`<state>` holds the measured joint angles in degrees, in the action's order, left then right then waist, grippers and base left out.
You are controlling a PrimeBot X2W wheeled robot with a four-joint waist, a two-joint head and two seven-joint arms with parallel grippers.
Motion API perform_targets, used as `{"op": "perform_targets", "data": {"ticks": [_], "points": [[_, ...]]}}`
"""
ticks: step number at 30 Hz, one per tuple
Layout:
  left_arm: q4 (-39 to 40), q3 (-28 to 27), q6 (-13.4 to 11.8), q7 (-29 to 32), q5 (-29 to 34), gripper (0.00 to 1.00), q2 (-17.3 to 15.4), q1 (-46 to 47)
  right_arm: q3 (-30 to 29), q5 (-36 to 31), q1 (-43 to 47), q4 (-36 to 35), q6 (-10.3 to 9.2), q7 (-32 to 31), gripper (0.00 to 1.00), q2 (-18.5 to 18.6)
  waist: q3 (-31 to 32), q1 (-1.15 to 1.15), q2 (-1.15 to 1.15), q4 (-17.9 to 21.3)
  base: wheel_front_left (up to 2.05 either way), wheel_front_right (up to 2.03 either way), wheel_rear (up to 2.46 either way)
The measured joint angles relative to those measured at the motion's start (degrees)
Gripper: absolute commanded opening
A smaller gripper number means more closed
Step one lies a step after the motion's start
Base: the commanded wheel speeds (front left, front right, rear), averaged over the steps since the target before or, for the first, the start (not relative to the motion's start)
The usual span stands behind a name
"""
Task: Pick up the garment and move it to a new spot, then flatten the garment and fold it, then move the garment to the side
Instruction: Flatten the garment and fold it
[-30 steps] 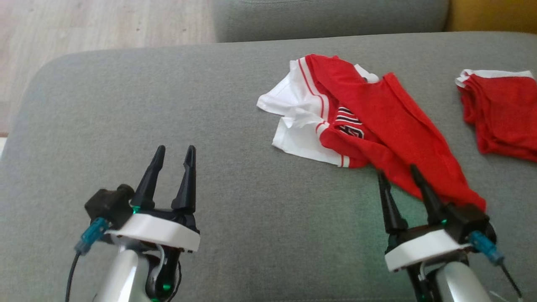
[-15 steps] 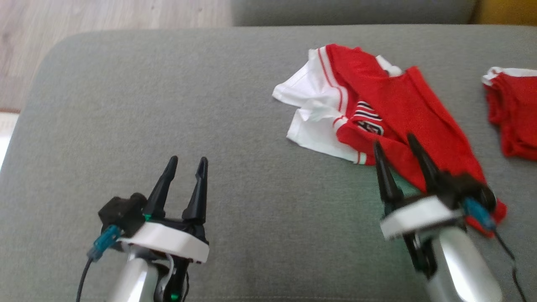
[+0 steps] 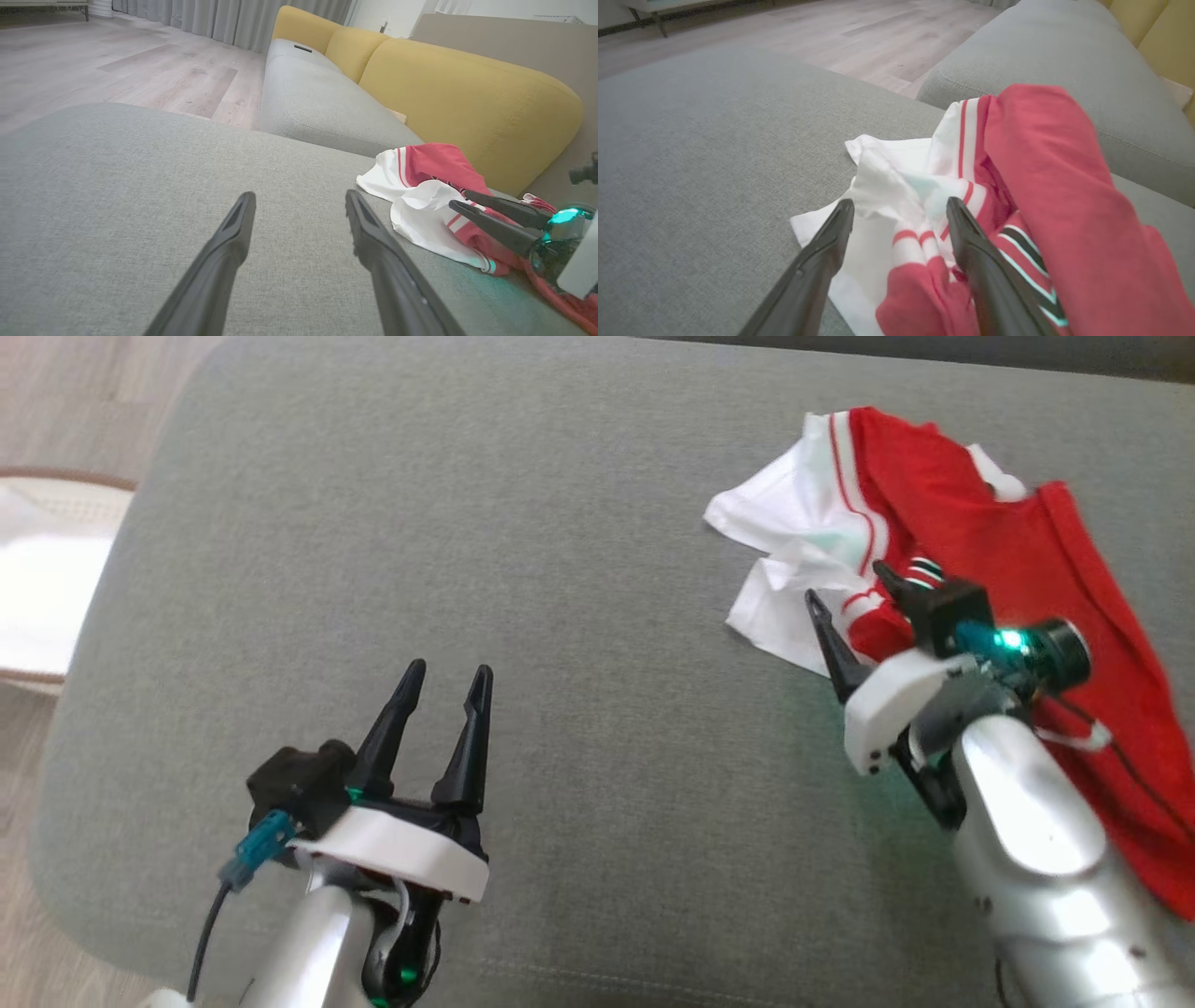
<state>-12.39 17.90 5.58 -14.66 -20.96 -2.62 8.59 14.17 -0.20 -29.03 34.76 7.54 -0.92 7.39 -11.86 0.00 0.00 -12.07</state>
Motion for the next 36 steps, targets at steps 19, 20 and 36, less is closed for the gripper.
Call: {"op": "perform_targets", "data": {"ticks": [19,20,36], "points": [[-0.69,1.37,-0.09,0.01,-0.55,1.00,0.00,-0.03,13.08,7.83,-12.57,8.87,0.00,10.72,0.00,-1.05,1.67,0.00,0.00,-1.71,0.00,0.00,0.00],[-0.69,1.32,-0.09,0.01,-0.55,1.00,0.00,-0.04,14.68,8.25,-12.59,8.27,0.00,11.76,0.00,-1.40,1.93,0.00,0.00,-1.62,0.00,0.00,0.00],[-0.97,-0.07,-0.09,0.00,-0.37,1.00,0.00,-0.25,47.54,22.93,-7.14,6.60,0.00,14.54,1.00,-3.16,3.53,0.00,0.00,0.92,0.00,0.00,0.00]]}}
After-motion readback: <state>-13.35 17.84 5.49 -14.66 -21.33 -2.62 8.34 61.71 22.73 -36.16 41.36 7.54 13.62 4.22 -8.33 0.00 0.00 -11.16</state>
